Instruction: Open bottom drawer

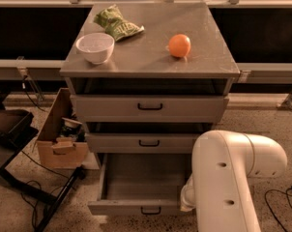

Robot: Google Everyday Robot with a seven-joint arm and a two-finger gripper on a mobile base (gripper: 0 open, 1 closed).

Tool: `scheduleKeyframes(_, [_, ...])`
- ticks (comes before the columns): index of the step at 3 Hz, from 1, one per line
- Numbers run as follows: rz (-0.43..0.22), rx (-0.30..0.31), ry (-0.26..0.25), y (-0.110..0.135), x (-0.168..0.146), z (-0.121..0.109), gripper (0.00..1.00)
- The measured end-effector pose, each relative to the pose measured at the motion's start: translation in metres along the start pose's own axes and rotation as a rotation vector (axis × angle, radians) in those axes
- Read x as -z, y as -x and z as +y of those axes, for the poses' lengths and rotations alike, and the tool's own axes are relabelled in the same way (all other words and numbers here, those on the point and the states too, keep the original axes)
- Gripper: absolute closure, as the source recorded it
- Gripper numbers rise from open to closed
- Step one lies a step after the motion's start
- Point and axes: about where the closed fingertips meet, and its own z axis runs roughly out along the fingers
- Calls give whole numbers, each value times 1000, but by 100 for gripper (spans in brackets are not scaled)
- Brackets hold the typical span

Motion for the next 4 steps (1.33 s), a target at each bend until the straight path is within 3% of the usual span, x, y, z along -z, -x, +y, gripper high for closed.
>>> scheduleKeyframes(1, [0, 0, 0, 0, 0, 0, 81])
scheduleKeyframes(4, [0, 0, 0, 0, 0, 0, 11])
